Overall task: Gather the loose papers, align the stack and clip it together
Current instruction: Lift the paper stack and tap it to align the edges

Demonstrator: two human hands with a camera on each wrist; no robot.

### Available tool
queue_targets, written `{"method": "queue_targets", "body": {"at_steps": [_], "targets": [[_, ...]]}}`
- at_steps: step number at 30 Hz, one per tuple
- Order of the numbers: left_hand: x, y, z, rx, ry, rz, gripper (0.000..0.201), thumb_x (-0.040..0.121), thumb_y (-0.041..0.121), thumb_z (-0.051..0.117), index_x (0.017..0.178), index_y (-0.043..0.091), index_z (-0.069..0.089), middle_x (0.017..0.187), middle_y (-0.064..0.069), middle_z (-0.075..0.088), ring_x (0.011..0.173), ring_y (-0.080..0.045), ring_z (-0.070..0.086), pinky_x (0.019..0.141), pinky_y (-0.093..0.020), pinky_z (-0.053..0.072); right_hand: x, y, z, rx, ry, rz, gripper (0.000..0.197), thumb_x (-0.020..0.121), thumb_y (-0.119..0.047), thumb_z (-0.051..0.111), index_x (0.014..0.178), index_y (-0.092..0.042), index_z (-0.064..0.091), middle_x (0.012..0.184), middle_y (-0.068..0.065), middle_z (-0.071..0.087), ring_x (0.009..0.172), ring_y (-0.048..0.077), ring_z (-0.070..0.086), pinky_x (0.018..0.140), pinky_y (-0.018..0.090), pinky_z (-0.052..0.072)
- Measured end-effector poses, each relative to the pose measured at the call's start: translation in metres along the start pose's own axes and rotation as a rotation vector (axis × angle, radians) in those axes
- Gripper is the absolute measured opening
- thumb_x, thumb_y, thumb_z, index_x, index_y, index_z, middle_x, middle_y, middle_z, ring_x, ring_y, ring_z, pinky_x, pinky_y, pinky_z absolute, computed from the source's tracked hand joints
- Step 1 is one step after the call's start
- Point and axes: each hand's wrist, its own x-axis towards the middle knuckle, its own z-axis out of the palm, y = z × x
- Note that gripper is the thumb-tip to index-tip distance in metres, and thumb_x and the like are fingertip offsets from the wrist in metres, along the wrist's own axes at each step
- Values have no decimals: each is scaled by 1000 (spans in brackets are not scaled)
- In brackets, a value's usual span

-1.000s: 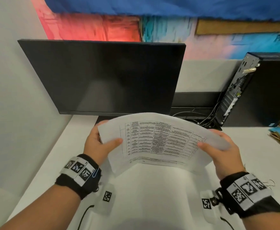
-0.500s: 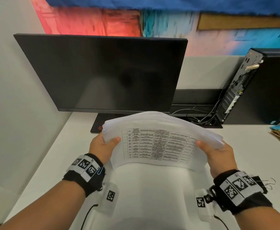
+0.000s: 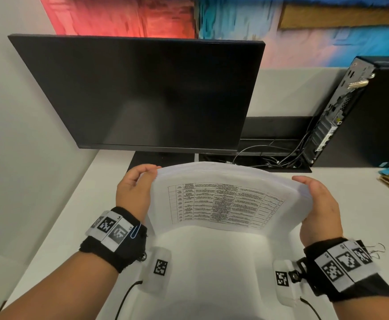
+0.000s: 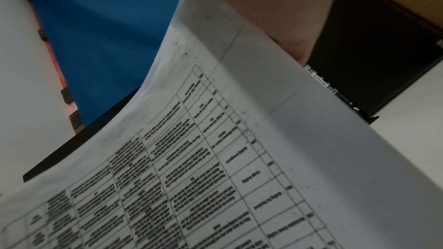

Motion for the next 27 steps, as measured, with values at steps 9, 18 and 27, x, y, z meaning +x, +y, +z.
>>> {"method": "queue_targets", "body": {"at_steps": [9, 18, 27], "targets": [[9, 2, 0, 11, -2, -36, 16, 86, 19, 54, 81, 32, 63, 95, 4, 68, 88, -18, 62, 71, -31, 48, 16, -9, 11, 4, 164, 64, 19, 83, -17, 58, 67, -23, 65, 67, -6, 56, 66, 7, 51, 64, 24, 42], [11, 1, 1, 32, -77, -77, 16, 88, 27, 50, 83, 35, 63, 94, -1, 63, 88, -21, 59, 71, -35, 47, 17, -5, 5, -54, 81, -42, 20, 84, -12, 58, 72, -26, 66, 77, -10, 61, 66, -7, 54, 65, 20, 41], [8, -17, -3, 5, -261, -112, 63, 64, 41, 73, 120, 21, 50, 112, -12, 61, 105, -32, 60, 80, -44, 53, 14, 30, -8, 96, -162, 156, 66, 57, -18, 82, 116, -23, 54, 103, 0, 69, 91, 14, 68, 78, 31, 57]]}}
